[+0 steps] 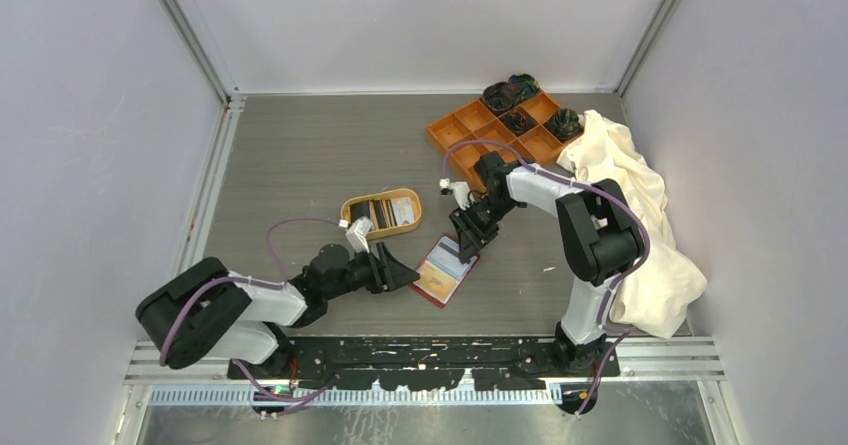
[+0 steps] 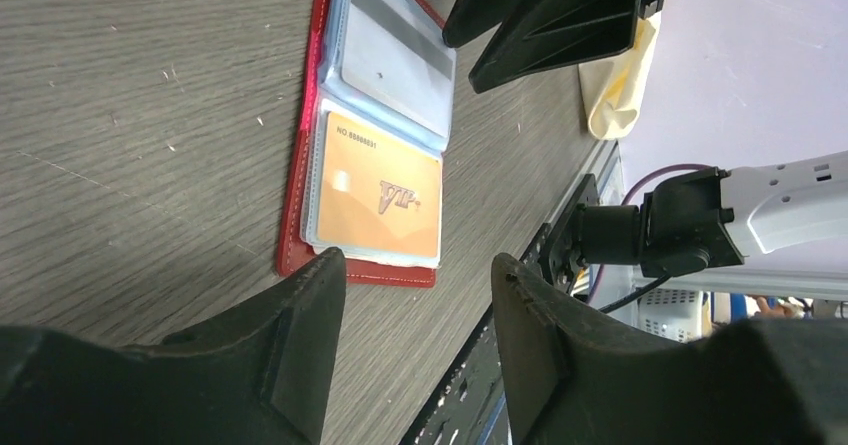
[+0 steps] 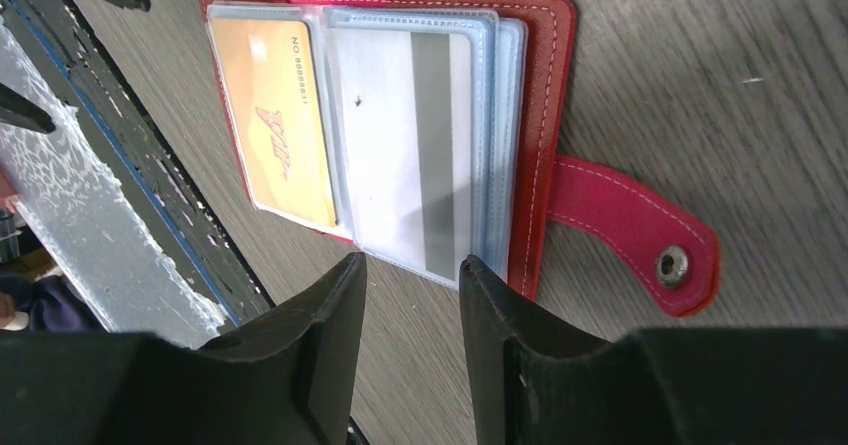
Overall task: Put the credit cards into the card holder
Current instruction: Turn over the card slot in the card holder.
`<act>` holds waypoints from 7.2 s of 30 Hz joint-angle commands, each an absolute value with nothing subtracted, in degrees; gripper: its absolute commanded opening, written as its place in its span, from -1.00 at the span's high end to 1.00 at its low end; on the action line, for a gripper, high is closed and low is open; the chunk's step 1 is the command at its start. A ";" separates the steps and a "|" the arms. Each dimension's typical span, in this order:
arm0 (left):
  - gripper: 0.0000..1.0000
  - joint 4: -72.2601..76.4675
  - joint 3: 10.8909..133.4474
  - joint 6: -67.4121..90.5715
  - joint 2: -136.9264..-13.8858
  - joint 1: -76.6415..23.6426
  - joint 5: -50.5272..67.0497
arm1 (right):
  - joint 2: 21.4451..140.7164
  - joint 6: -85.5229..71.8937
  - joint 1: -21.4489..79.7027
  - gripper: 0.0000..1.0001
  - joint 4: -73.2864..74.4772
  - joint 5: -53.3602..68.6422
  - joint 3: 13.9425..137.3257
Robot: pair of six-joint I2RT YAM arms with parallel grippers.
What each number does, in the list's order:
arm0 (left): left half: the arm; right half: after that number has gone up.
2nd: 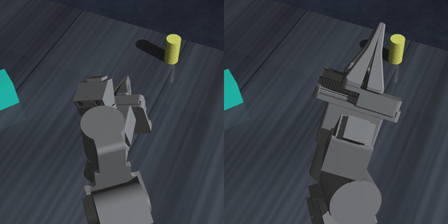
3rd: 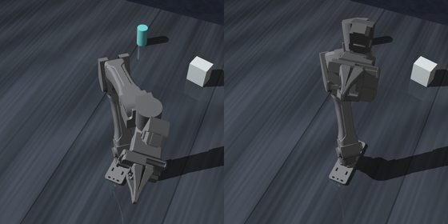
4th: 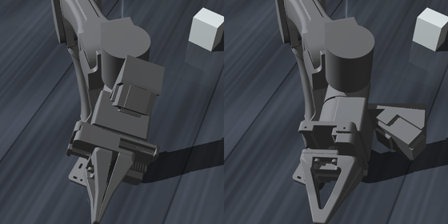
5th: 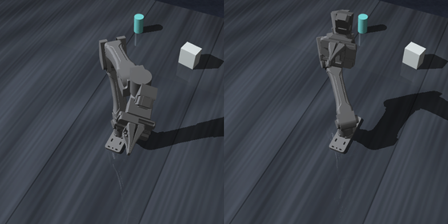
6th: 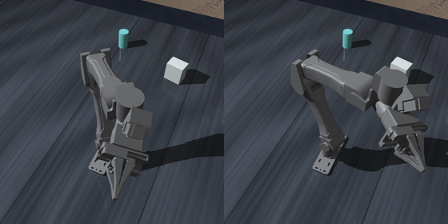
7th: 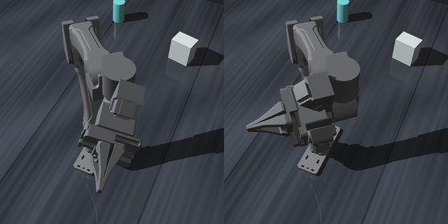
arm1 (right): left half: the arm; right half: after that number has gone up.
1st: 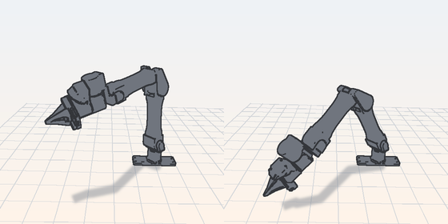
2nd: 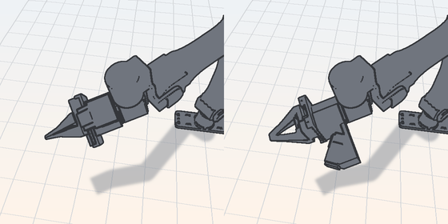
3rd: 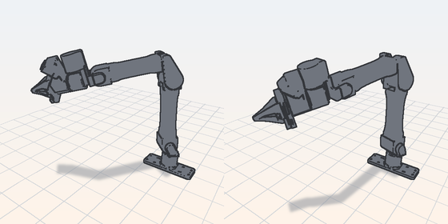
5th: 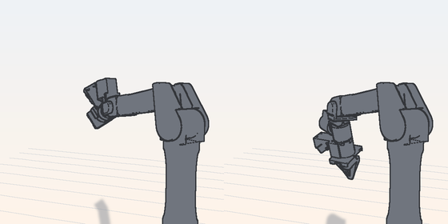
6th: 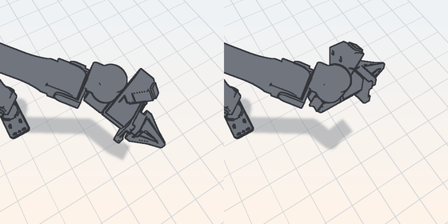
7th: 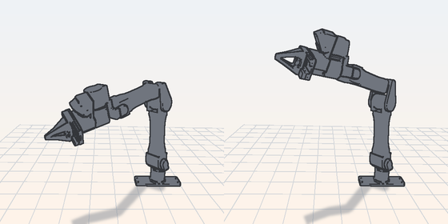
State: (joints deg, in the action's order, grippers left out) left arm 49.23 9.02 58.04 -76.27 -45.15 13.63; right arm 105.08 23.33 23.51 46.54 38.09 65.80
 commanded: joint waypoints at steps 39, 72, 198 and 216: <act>0.28 31.00 15.45 51.11 -70.62 -45.28 10.93 | 105.33 21.83 25.02 0.01 47.47 31.35 68.82; 0.24 -0.17 27.18 46.19 -58.04 -44.13 14.94 | 103.54 21.79 23.42 0.10 49.77 41.49 69.57; 0.57 38.30 26.79 57.65 -88.13 -50.10 9.02 | 111.56 13.70 23.64 0.31 48.78 41.76 71.10; 0.75 37.48 28.69 55.98 -92.92 -50.19 7.98 | 112.74 13.97 23.05 0.31 50.86 46.56 72.06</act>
State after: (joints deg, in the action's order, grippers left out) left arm 34.94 28.08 57.52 -91.31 -49.89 8.73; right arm 113.80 13.76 23.49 49.80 44.12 70.70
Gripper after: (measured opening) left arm 0.151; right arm 0.345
